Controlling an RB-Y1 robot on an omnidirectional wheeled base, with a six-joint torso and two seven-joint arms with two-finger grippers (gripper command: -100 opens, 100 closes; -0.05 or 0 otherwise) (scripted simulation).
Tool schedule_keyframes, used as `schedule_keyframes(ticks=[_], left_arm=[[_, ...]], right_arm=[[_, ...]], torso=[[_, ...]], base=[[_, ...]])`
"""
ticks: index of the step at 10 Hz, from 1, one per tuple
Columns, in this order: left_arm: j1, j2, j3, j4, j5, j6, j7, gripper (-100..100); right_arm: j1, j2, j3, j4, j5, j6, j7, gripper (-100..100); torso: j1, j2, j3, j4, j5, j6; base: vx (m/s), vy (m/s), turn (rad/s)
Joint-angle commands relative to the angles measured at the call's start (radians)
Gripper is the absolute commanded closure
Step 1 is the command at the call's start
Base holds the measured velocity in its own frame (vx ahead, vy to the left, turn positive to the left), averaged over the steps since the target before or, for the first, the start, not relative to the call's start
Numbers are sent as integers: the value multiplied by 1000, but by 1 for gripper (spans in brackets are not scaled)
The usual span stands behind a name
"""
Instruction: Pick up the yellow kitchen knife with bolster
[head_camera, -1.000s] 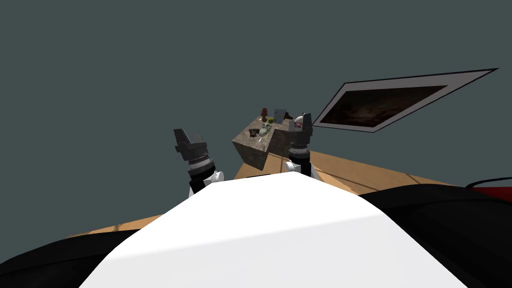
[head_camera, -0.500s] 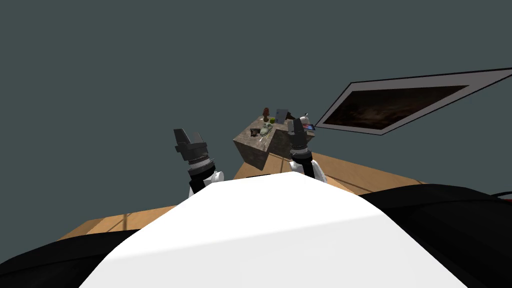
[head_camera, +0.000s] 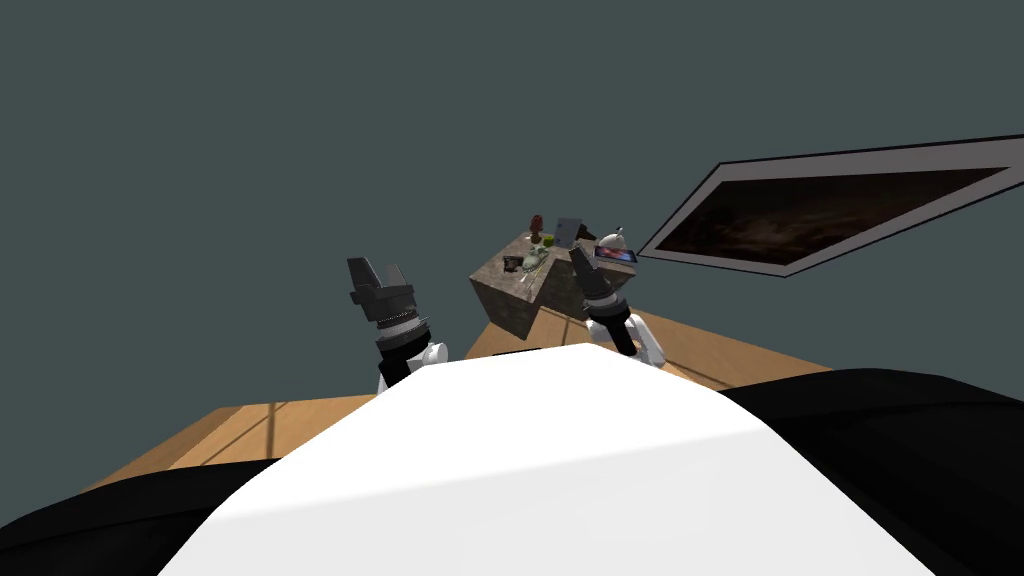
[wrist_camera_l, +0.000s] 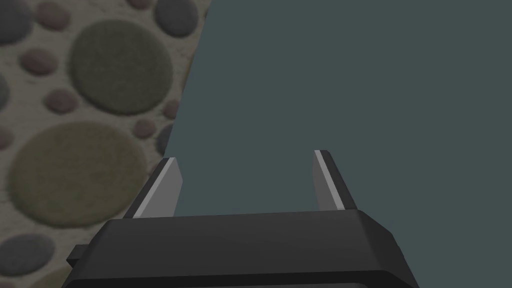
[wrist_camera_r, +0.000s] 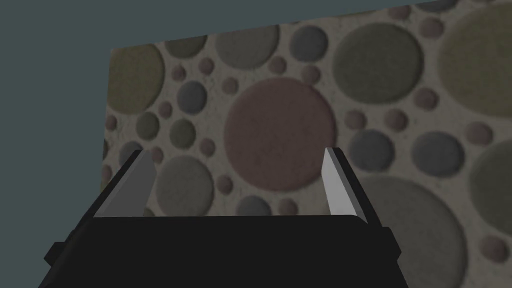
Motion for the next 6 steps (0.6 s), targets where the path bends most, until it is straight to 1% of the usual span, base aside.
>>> schedule_keyframes(ticks=[1,2,3,4,5,6], left_arm=[[0,0,0,0,0,0,0,0],[0,0,0,0,0,0,0,0],[0,0,0,0,0,0,0,0],[0,0,0,0,0,0,0,0],[0,0,0,0,0,0,0,0],[0,0,0,0,0,0,0,0]], right_arm=[[-6,-33,-24,9,50,-18,29,-100],[-6,-33,-24,9,62,-18,29,-100],[-12,-62,-45,17,100,-33,55,-100],[-12,-62,-45,17,111,-33,55,-100],[-18,-91,-67,25,150,-48,80,-100],[-18,-91,-67,25,162,-48,80,-100]], torso=[[0,0,0,0,0,0],[0,0,0,0,0,0],[0,0,0,0,0,0],[0,0,0,0,0,0],[1,0,0,0,0,0],[0,0,0,0,0,0]], base=[[-22,-28,109],[-20,-25,47],[-24,-23,104],[-20,-20,59],[-21,-20,130],[-18,-25,56]])
